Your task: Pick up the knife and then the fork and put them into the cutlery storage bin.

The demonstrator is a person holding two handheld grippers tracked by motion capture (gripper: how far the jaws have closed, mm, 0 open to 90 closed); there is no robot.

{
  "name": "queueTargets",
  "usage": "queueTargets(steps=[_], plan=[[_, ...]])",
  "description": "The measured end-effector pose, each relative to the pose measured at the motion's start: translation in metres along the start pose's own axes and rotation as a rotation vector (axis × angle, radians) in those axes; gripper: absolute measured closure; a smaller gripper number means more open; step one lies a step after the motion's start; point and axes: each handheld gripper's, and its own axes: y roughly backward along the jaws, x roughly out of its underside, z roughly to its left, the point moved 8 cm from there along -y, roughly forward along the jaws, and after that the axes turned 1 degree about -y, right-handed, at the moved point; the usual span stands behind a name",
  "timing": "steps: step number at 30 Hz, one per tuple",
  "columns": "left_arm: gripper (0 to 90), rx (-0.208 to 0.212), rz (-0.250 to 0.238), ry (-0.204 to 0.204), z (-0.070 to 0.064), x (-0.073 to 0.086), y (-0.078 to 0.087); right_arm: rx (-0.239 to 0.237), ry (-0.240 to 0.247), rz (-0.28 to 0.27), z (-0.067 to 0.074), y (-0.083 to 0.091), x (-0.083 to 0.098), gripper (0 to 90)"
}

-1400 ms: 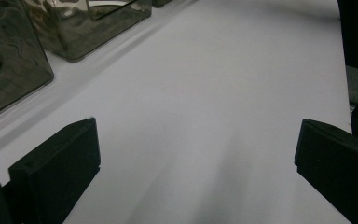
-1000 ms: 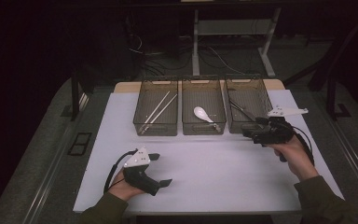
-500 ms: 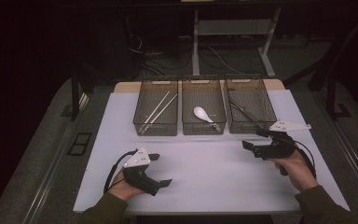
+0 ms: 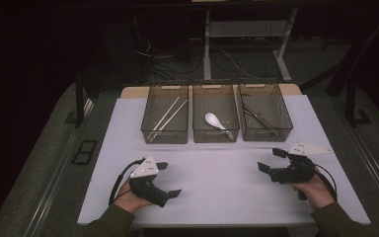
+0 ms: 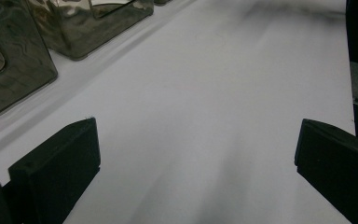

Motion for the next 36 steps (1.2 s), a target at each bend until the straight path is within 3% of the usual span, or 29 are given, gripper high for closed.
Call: queueTargets(steps=[18,36], plan=[[0.0,0.017,0.0,-0.005,-0.001,-0.002,-0.004,-0.035,-0.005,-0.015,0.01,0.016,0.023,14.3],[0.0,0.021,0.001,0.001,0.0,-0.002,-0.005,-0.045,-0.024,-0.014,0.006,0.017,0.027,13.8]])
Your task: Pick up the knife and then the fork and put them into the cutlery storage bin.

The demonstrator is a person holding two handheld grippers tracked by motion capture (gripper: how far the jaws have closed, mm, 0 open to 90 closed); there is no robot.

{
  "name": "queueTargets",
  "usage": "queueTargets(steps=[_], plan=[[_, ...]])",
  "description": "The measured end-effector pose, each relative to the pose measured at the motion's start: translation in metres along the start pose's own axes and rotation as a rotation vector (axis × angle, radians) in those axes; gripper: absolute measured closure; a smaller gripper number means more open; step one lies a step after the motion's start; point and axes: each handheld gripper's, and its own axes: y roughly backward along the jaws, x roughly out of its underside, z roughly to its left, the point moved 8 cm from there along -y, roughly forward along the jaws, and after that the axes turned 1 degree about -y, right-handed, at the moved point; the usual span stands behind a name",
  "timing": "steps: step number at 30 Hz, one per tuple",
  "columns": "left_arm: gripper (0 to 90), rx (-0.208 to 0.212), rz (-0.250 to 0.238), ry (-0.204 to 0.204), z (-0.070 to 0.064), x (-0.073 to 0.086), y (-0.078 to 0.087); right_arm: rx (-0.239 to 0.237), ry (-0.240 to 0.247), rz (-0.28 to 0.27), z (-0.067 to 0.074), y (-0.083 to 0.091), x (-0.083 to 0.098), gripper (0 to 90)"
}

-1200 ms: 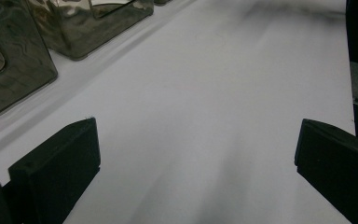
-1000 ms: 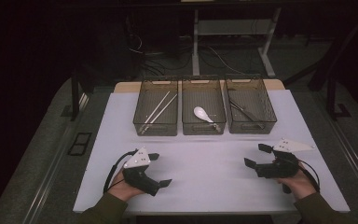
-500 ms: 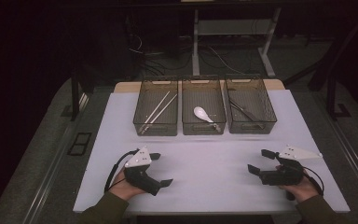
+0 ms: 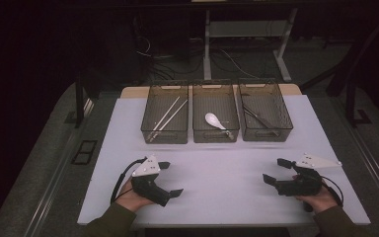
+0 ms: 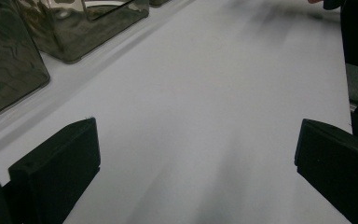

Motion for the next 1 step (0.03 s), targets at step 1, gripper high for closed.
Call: queueTargets(steps=[1], plan=[[0.0,0.0,0.001,0.001,-0.0001,0.0,-0.0002,0.0,0.001,-0.001,-0.0005,0.0002,-0.0002,13.8]])
